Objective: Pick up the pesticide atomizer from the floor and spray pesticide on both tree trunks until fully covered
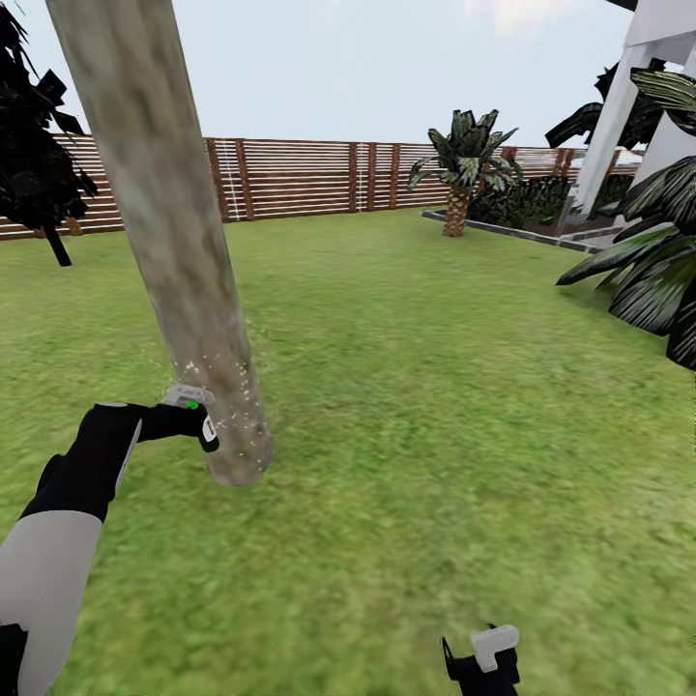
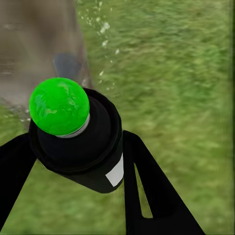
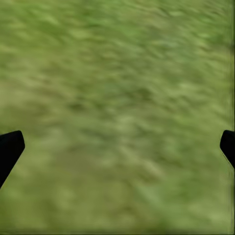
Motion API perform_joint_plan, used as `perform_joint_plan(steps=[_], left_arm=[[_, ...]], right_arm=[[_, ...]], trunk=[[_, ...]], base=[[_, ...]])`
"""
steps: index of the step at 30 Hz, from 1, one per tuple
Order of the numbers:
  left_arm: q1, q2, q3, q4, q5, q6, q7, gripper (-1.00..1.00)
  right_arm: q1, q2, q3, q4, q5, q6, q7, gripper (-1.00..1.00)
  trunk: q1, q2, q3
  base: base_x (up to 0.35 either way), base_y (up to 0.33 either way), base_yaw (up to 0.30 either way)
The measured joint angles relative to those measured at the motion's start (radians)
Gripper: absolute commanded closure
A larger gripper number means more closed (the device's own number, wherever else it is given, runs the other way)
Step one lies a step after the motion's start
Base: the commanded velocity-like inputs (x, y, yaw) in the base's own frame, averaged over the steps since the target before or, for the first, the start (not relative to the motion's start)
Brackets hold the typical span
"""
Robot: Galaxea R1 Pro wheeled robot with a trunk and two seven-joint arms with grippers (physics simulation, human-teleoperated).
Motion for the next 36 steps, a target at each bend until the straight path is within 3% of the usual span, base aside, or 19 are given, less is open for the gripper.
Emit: perform_joint_plan(steps=[12,15,17,18,20,25,27,30,33,36], left_arm=[[0.002,-0.003,-0.001,0.014,-0.001,0.001,0.006,1.00],[0.001,0.008,0.004,0.015,-0.003,0.001,0.008,1.00],[0.002,0.011,0.010,0.017,-0.006,0.001,0.036,1.00],[0.008,0.016,0.012,0.018,-0.014,0.000,0.081,1.00],[0.013,0.023,0.011,0.018,-0.001,0.005,0.088,1.00],[0.014,-0.021,0.008,0.018,0.010,0.007,0.095,1.00],[0.014,-0.024,0.013,0.018,0.007,0.007,0.095,1.00],[0.015,-0.005,0.025,0.025,-0.001,0.006,0.096,1.00],[0.028,0.052,0.115,0.057,-0.012,-0.002,0.096,1.00],[0.072,0.070,0.129,0.070,-0.009,-0.003,0.095,1.00]], right_arm=[[0.000,0.000,0.000,0.000,0.000,0.000,0.000,-1.00],[0.000,0.000,0.000,0.000,0.000,0.000,0.000,-1.00],[0.000,0.000,0.000,0.000,0.000,0.000,0.000,-1.00],[0.000,0.000,0.000,0.000,0.000,0.000,0.001,-1.00],[0.000,0.000,0.000,0.000,0.000,0.000,0.001,-1.00],[0.000,0.000,0.000,-0.001,0.000,0.000,-0.001,-1.00],[0.000,0.000,0.000,-0.002,0.000,0.000,-0.001,-1.00],[0.000,0.000,0.000,-0.002,0.000,0.000,-0.001,-1.00],[0.000,0.000,0.000,-0.002,0.000,0.000,-0.001,-1.00],[0.000,0.000,0.000,-0.002,0.000,0.000,-0.001,-1.00]], trunk=[[0.000,0.000,0.000],[0.000,0.000,0.000],[0.000,0.000,0.000],[0.000,0.000,0.000],[0.000,0.000,0.000],[0.000,0.000,0.000],[0.000,0.000,0.000],[0.000,0.000,0.000],[0.000,0.000,0.000],[0.000,0.000,0.000]], base=[[0.008,-0.274,0.174],[0.138,-0.264,0.043],[0.161,-0.257,0.003],[0.163,-0.256,0.001],[0.172,-0.249,0.000],[0.219,-0.213,0.000],[0.233,-0.201,0.000],[0.230,-0.200,0.004],[0.192,-0.199,0.174],[0.164,-0.199,0.268]])
